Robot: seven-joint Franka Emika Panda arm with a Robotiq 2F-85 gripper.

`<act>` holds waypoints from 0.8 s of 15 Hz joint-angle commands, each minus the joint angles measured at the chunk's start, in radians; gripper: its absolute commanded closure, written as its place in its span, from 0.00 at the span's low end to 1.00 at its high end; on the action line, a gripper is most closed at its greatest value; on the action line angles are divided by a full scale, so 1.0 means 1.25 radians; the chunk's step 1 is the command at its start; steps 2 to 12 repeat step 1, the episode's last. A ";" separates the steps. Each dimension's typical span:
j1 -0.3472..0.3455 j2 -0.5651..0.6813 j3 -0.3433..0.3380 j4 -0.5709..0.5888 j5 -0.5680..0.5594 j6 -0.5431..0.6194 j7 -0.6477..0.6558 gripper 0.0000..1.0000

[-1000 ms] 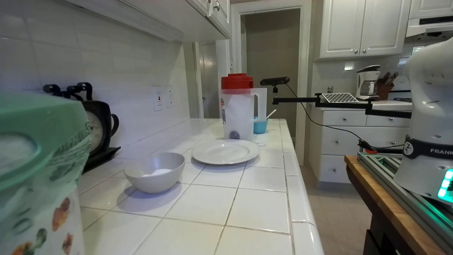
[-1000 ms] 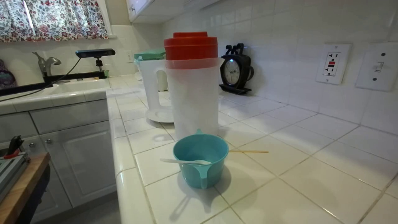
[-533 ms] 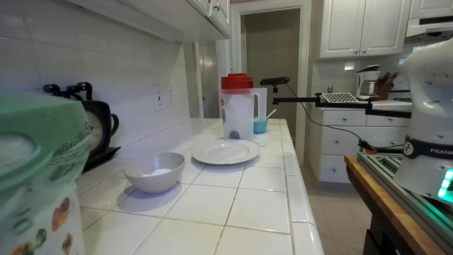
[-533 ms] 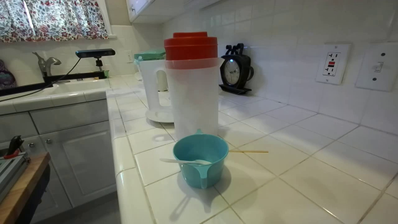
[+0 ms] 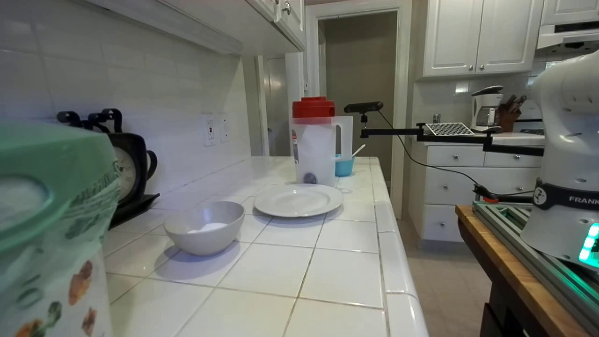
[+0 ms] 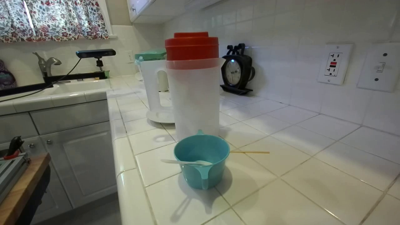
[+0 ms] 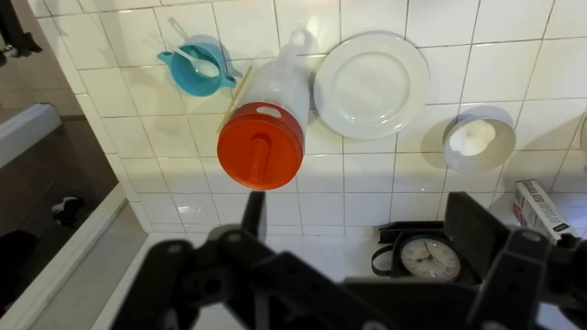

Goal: Close the top cabinet door that is open

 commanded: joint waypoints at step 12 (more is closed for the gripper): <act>-0.001 0.002 0.001 0.003 0.001 -0.002 0.000 0.00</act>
